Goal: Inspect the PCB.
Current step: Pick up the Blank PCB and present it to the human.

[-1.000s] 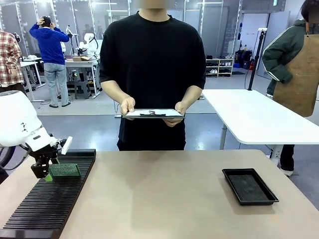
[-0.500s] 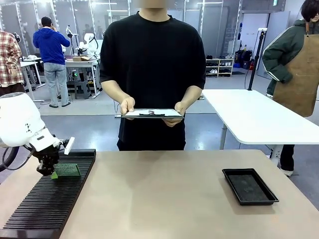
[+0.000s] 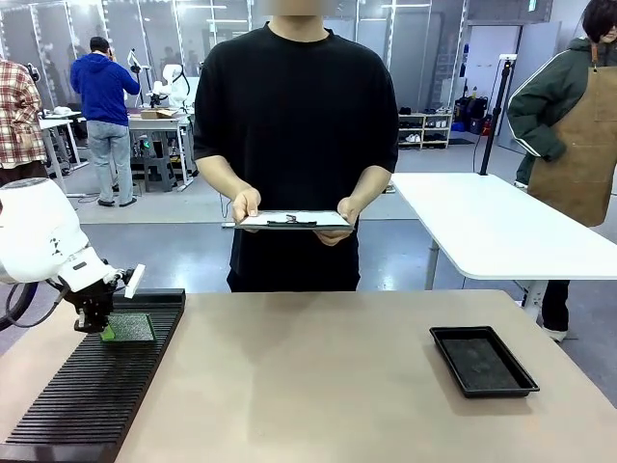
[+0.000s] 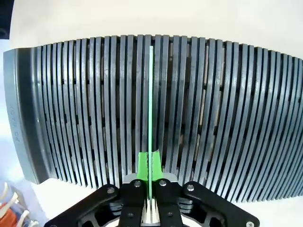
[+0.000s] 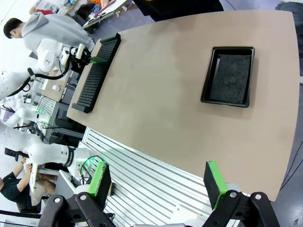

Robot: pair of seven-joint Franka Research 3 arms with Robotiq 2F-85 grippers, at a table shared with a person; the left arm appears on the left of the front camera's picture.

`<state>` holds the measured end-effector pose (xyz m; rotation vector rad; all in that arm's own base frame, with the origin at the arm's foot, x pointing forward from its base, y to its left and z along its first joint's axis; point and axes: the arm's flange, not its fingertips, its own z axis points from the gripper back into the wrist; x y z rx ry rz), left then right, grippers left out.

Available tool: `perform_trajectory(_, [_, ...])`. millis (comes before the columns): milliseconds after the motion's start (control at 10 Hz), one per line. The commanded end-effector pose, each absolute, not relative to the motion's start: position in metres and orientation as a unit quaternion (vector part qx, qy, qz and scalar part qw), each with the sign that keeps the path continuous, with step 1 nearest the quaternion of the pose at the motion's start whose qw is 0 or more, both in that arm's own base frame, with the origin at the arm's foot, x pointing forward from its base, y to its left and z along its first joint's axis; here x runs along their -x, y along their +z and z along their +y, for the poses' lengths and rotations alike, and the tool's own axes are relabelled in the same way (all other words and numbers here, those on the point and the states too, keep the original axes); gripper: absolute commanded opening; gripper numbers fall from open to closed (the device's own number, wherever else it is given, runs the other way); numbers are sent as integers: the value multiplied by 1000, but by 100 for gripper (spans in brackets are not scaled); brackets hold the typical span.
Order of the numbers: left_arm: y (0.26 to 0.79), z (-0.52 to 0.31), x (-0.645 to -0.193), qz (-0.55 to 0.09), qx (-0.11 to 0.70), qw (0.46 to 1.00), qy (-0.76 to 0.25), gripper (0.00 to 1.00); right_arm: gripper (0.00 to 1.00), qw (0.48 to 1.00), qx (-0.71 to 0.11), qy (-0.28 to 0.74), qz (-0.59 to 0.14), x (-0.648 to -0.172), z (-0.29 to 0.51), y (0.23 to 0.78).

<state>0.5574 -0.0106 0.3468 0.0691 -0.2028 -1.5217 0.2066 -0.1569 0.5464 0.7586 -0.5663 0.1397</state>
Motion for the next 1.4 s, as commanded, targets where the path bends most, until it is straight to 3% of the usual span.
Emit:
perform_trajectory(0, [356,-11,-559,-84,-36,724,-684,0,100,885,-369,71,-276,-206,-157,547])
perform_trajectory(300, [428,-5,-530,-136,-80,730,-665,0,100,885,-369,71,-276,-206,-157,547])
perform_trajectory(500, [476,-1,-496,-210,-32,769,-603,0,100,885,-369,71,-276,-206,-157,547])
perform_trajectory(800, [507,11,-487,-261,235,787,-507,0,100,885,-369,71,-276,-206,-157,547])
perform_trajectory(1000, [484,3,-504,-244,357,805,-408,0,100,885,-369,71,-276,-206,-157,547])
perform_trajectory(1100, [468,-8,-515,-260,445,769,-378,0,100,885,-369,71,-276,-206,-157,547])
perform_trajectory(1300, [425,-41,-538,-228,549,725,-349,0,100,885,-369,71,-276,-206,-157,547])
